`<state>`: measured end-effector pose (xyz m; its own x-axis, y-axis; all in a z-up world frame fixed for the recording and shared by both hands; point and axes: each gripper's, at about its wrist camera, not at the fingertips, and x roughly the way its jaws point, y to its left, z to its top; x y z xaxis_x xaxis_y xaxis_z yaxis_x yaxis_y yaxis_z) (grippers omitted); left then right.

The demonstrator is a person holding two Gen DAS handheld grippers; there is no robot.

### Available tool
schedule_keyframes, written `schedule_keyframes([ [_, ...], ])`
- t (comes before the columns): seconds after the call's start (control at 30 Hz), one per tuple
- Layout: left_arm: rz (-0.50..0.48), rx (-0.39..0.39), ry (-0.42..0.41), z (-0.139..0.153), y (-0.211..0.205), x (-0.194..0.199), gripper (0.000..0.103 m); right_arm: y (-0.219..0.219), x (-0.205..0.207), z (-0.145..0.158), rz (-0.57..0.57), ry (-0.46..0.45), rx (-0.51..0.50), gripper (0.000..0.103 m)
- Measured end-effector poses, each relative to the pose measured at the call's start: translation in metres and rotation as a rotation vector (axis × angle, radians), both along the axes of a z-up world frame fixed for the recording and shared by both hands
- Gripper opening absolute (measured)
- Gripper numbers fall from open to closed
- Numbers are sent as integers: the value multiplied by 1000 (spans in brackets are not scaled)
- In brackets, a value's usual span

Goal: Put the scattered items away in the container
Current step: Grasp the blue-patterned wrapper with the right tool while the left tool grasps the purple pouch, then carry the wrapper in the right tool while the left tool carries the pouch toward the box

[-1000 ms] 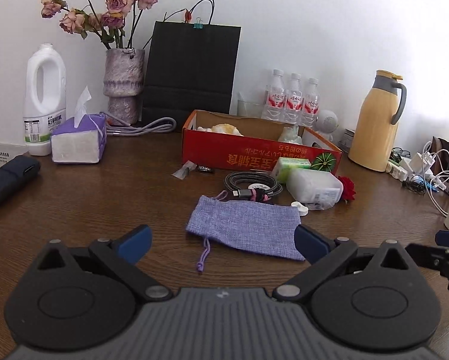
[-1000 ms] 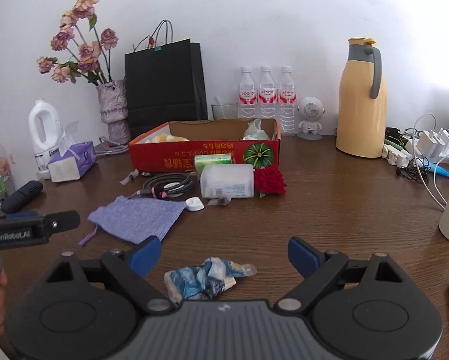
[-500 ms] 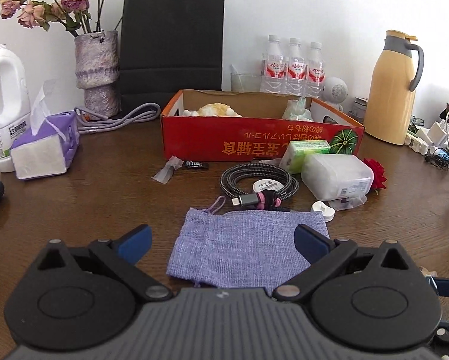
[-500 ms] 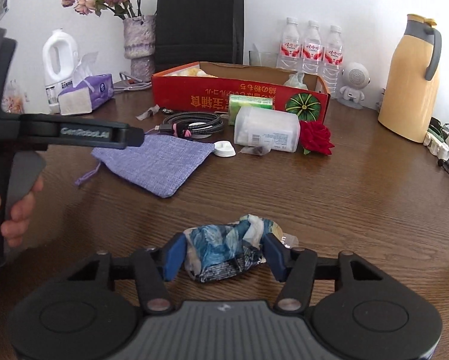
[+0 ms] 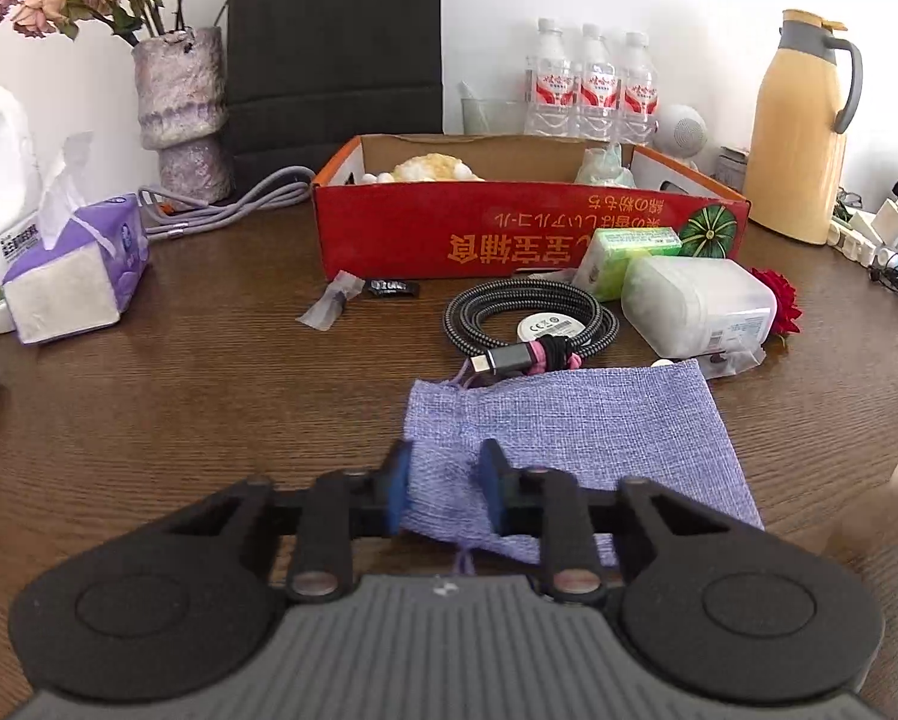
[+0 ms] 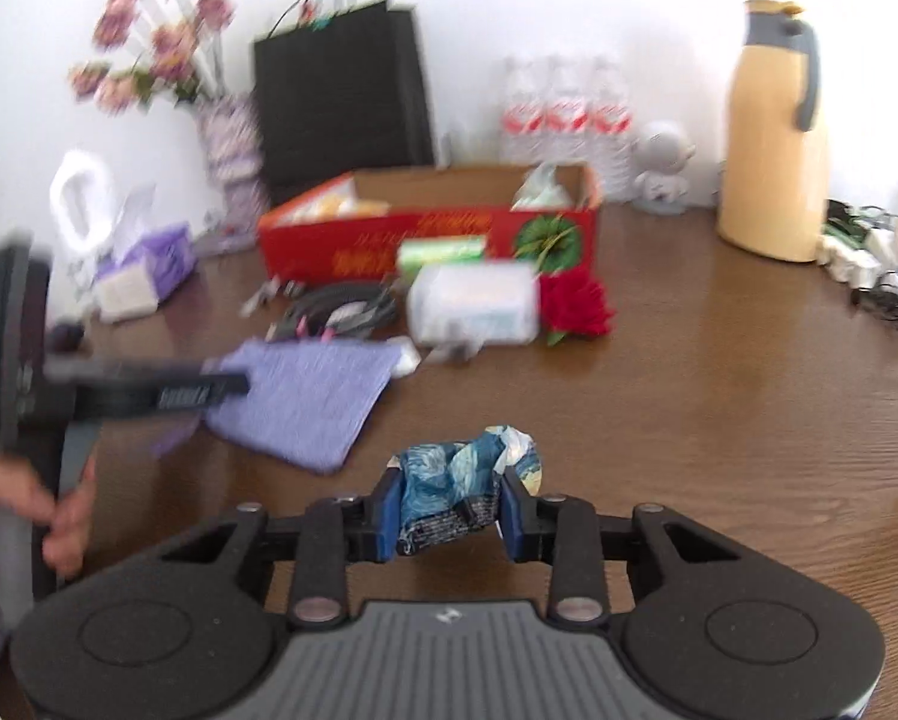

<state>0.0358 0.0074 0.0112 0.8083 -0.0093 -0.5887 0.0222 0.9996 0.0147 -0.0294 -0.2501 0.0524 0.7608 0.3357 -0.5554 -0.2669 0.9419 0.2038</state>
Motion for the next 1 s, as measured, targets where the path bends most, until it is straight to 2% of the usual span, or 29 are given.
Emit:
schedule_keyframes([
  [0.07, 14, -29, -35, 7, 3, -12, 6, -20, 1, 9, -2, -2, 144, 32],
  [0.1, 19, -51, -56, 12, 4, -21, 6, -26, 2, 12, -5, -5, 180, 32],
  [0.23, 34, -153, -137, 32, 10, -56, 4, -17, 1, 13, -30, -5, 81, 32],
  [0.37, 47, -211, -197, 50, 12, -93, 4, 7, -6, 13, 35, -7, 20, 32],
  [0.53, 26, -175, -278, 63, 7, -127, 4, 33, -11, 19, 74, -26, -34, 32],
  [0.6, 22, -190, -292, 64, 9, -134, 4, 42, -13, 21, 82, -23, -55, 32],
  [0.8, -13, -204, -332, 69, 13, -147, 3, 56, -25, 25, 84, -40, -83, 32],
  [1.0, -10, -214, -348, 71, 17, -150, 3, 52, -30, 29, 66, -63, -83, 33],
])
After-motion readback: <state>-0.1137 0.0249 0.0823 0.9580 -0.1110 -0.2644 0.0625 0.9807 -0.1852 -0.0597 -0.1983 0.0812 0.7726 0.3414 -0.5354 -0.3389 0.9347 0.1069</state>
